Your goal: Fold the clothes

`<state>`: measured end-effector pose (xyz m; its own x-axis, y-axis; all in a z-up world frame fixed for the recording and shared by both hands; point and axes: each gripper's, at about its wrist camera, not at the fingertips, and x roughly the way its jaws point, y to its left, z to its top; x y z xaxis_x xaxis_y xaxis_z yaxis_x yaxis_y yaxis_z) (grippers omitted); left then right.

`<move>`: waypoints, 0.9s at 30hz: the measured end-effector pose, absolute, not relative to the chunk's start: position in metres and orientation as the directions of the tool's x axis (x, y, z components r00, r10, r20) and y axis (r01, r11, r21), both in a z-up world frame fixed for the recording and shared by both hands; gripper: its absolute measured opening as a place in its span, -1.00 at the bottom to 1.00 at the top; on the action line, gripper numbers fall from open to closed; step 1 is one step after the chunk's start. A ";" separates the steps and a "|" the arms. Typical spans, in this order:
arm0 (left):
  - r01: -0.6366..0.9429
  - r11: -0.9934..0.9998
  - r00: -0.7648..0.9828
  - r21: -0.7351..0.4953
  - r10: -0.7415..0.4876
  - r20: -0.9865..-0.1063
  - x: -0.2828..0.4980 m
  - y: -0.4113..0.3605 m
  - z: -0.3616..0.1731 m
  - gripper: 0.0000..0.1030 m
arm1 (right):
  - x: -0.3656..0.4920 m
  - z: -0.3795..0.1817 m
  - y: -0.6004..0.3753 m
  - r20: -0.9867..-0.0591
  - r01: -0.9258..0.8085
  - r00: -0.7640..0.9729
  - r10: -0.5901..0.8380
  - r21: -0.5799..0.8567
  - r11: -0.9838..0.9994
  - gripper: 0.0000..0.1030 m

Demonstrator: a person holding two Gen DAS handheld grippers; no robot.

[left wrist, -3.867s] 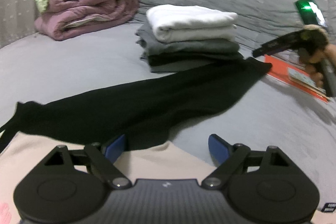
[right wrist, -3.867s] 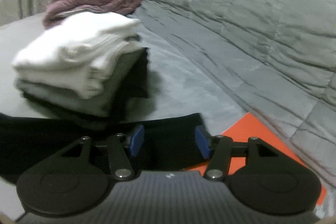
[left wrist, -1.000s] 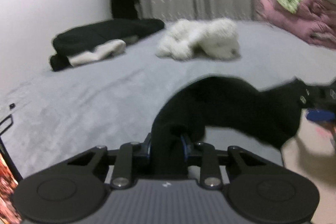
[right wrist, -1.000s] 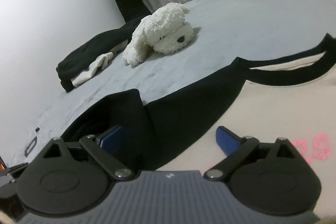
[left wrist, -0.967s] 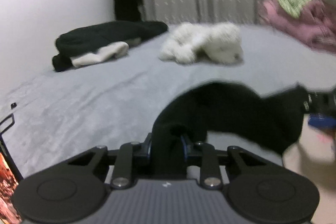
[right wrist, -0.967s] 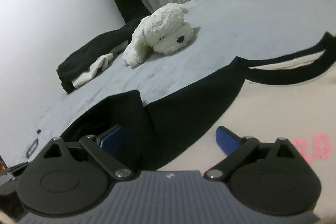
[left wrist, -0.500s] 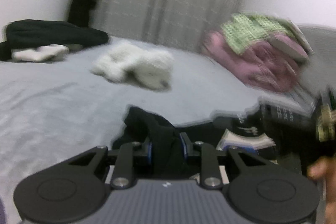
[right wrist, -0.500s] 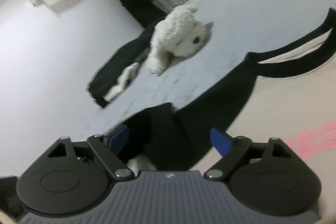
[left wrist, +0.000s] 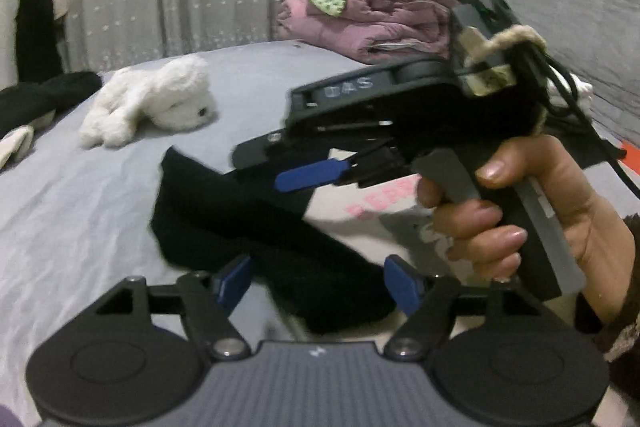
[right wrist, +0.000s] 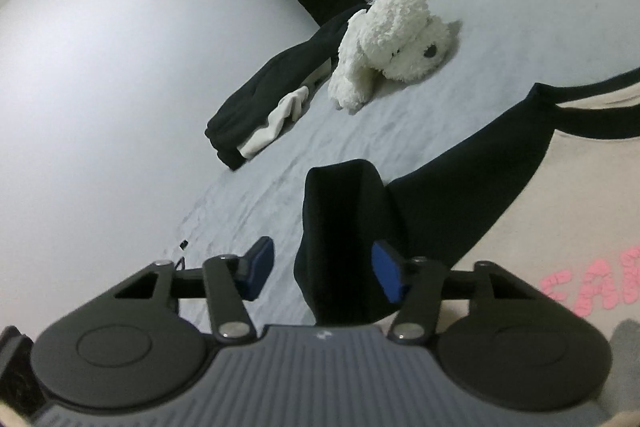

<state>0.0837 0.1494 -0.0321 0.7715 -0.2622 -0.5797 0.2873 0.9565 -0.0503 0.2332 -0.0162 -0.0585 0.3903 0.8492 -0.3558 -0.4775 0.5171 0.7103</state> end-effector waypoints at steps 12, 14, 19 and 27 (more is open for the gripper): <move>0.117 0.911 0.715 -0.395 -0.354 -0.603 0.103 0.168 -0.053 -0.49 | 0.234 -0.062 -0.011 -0.383 -0.479 0.386 0.839 0.695 0.537 0.06; 0.096 0.908 0.731 -0.408 -0.342 -0.590 0.102 0.173 -0.050 -0.70 | 0.234 -0.062 -0.011 -0.384 -0.479 0.384 0.840 0.694 0.537 0.06; 0.047 0.902 0.786 -0.428 -0.298 -0.542 0.097 0.189 -0.038 -0.79 | 0.233 -0.061 -0.012 -0.384 -0.484 0.387 0.838 0.689 0.539 0.06; -0.077 0.844 0.880 -0.530 -0.192 -0.434 0.086 0.240 -0.026 -0.84 | 0.232 -0.057 -0.014 -0.361 -0.491 0.385 0.850 0.699 0.519 0.06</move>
